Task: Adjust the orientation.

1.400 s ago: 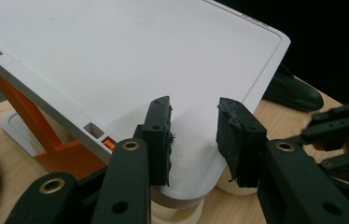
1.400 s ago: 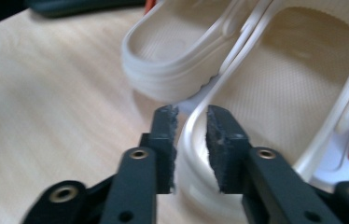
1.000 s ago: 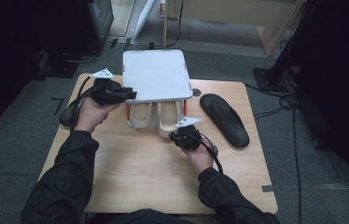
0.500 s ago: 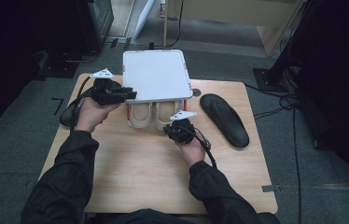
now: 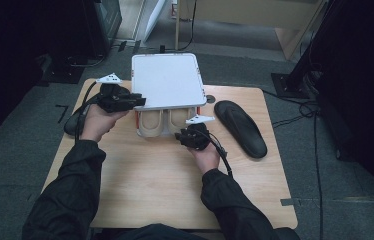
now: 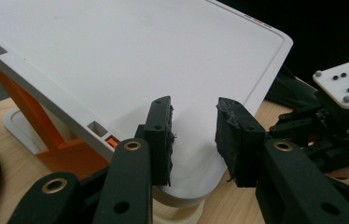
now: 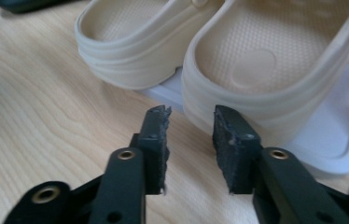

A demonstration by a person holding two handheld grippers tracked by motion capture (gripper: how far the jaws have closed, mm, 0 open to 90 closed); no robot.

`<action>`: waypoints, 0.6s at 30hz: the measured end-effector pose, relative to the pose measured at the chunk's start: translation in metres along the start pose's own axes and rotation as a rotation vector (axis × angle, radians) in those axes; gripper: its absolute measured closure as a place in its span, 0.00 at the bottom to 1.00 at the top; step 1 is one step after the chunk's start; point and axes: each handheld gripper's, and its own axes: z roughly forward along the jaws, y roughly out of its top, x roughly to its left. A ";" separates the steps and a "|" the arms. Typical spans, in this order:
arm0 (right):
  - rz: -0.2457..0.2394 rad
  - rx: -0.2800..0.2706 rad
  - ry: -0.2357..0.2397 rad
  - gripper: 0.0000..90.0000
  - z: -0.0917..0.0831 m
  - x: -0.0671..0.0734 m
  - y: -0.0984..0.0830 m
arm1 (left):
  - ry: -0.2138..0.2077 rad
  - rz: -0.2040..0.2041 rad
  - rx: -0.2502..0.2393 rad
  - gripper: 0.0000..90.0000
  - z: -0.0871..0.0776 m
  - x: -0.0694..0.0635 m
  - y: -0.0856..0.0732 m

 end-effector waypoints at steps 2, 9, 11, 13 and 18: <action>-0.006 0.008 0.005 0.70 -0.005 0.001 -0.001 | 0.009 -0.002 0.001 0.75 -0.001 0.001 0.000; -0.039 0.001 0.001 0.70 -0.025 0.001 -0.002 | 0.013 -0.019 0.008 0.75 -0.004 0.003 0.000; -0.045 0.001 -0.006 0.70 -0.032 0.000 -0.002 | 0.024 -0.015 0.016 0.75 -0.005 0.001 0.001; -0.041 0.001 -0.005 0.71 -0.037 -0.001 -0.003 | 0.033 -0.009 0.022 0.75 -0.005 -0.001 0.001; -0.029 0.002 0.001 0.70 -0.050 -0.006 -0.008 | 0.056 0.020 0.044 0.75 -0.006 -0.005 0.003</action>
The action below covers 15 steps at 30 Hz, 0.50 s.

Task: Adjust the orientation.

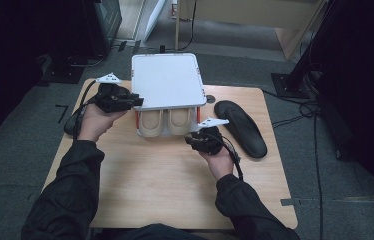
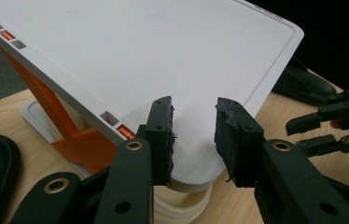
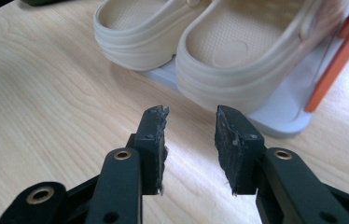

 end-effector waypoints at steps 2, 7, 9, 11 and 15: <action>0.002 -0.001 -0.001 0.70 -0.004 -0.002 -0.002 | 0.005 0.008 0.003 0.75 0.000 -0.001 0.000; 0.019 0.022 0.027 0.67 -0.012 -0.007 -0.008 | -0.032 -0.032 -0.011 0.74 0.000 0.002 -0.001; 0.017 0.026 0.045 0.65 -0.015 -0.009 -0.010 | -0.039 -0.037 -0.014 0.73 0.000 0.003 -0.002; 0.019 0.023 0.063 0.63 -0.018 -0.011 -0.013 | -0.039 -0.030 -0.012 0.71 0.000 0.002 -0.001; 0.005 0.015 0.082 0.60 -0.022 -0.013 -0.016 | -0.046 -0.033 0.003 0.67 -0.001 -0.001 0.000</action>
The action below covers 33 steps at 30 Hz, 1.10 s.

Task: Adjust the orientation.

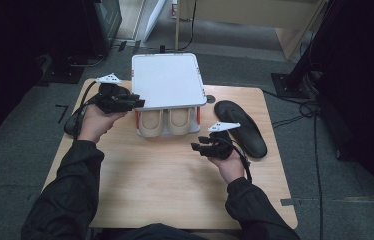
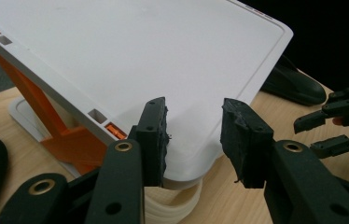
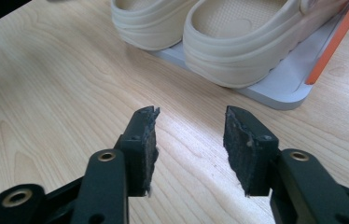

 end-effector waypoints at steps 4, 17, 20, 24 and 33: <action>0.006 -0.022 0.051 0.59 -0.003 -0.002 -0.005 | 0.000 0.003 0.008 0.65 -0.004 -0.003 0.000; -0.006 -0.038 0.049 0.56 -0.021 -0.009 -0.010 | 0.029 0.021 -0.039 0.61 -0.040 -0.005 -0.002; -0.005 -0.039 0.046 0.56 -0.024 -0.010 -0.011 | 0.043 0.021 -0.040 0.60 -0.046 -0.003 -0.007; -0.005 -0.049 0.046 0.56 -0.027 -0.013 -0.011 | 0.068 0.009 -0.051 0.59 -0.056 0.003 -0.017; -0.012 -0.057 0.056 0.56 -0.021 -0.014 -0.007 | 0.107 -0.015 -0.059 0.58 -0.067 0.021 -0.042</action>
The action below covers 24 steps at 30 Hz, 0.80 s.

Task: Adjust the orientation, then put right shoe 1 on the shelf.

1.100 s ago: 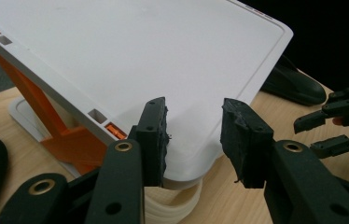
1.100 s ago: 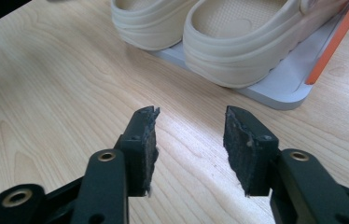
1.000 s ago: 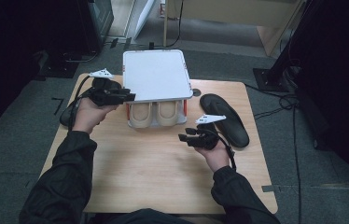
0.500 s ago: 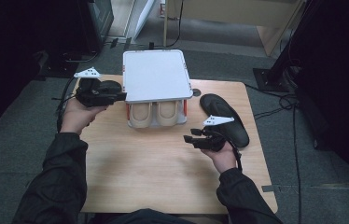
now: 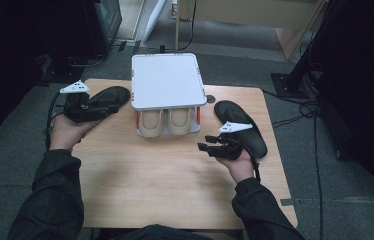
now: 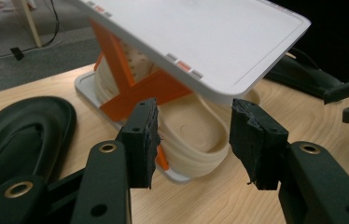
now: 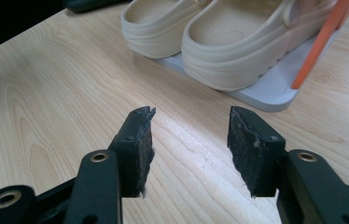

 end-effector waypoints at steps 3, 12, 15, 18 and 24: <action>-0.006 0.002 0.006 0.57 0.003 0.000 0.001 | 0.010 -0.007 0.004 0.57 0.000 0.008 -0.009; -0.014 0.013 0.010 0.57 0.010 -0.001 0.001 | 0.048 -0.028 0.044 0.57 0.011 0.035 -0.028; -0.005 0.017 0.016 0.58 0.015 -0.002 0.001 | 0.053 -0.040 0.043 0.58 0.014 0.043 -0.032; 0.008 0.012 0.023 0.58 0.019 -0.003 0.002 | 0.055 -0.070 0.055 0.59 0.019 0.052 -0.037; -0.004 0.024 0.023 0.58 0.024 -0.001 0.002 | 0.069 -0.112 0.096 0.58 0.030 0.075 -0.046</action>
